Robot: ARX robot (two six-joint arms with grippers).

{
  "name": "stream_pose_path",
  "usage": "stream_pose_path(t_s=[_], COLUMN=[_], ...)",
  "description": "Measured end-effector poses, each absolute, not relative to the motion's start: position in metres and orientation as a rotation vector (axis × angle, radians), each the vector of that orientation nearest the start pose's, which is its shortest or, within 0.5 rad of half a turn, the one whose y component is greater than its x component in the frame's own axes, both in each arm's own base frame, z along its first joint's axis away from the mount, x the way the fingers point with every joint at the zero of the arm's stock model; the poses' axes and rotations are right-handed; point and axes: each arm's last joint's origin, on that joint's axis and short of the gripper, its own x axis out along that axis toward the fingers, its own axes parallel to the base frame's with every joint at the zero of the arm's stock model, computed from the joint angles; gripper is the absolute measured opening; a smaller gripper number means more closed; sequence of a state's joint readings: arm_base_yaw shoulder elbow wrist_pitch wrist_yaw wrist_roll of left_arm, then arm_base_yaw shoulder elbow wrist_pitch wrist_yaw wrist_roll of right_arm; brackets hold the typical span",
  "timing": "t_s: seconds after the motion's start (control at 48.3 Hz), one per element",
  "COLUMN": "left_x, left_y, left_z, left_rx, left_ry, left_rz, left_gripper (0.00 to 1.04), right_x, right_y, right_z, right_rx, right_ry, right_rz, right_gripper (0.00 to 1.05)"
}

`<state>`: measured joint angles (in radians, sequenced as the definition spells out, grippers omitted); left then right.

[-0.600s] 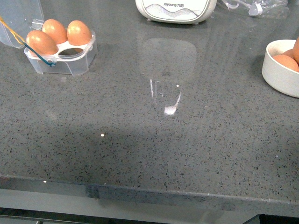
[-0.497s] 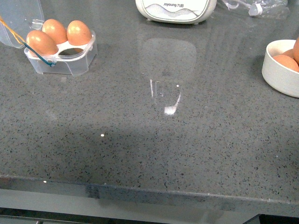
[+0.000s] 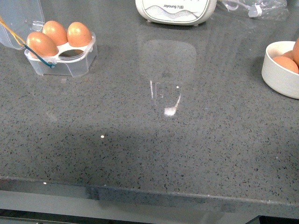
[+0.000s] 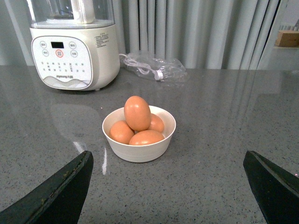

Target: Put egg into box

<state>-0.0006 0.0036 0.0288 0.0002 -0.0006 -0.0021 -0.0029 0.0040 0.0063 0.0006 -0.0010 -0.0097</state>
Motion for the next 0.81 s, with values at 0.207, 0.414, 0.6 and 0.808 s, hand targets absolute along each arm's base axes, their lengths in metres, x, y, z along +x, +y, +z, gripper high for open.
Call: stream_pose_path(t_s=[0.207,0.414,0.6,0.808], left_x=[0.0961,0.0961,0.0961,0.0961], left_y=[0.0,0.0,0.0,0.0], left_z=[0.1731,0.1731,0.1731,0.1731], left_rx=[-0.002,-0.002,-0.002,-0.002], left_ry=[-0.025,-0.025,-0.025,-0.025], left_rz=[0.0,0.0,0.0,0.0], left_gripper=[0.98,0.98,0.98,0.98], right_x=[0.0976,0.0976,0.0976,0.0976], right_y=[-0.0003,-0.0003,-0.0003,-0.0003], right_z=[0.1654,0.1654,0.1654,0.1654], right_rx=[-0.01,-0.01,-0.01,-0.01], right_ry=[-0.002,-0.002,-0.002,-0.002], right_rz=[-0.002,-0.002,-0.002,-0.002], right_gripper=[0.97,0.97,0.97,0.97])
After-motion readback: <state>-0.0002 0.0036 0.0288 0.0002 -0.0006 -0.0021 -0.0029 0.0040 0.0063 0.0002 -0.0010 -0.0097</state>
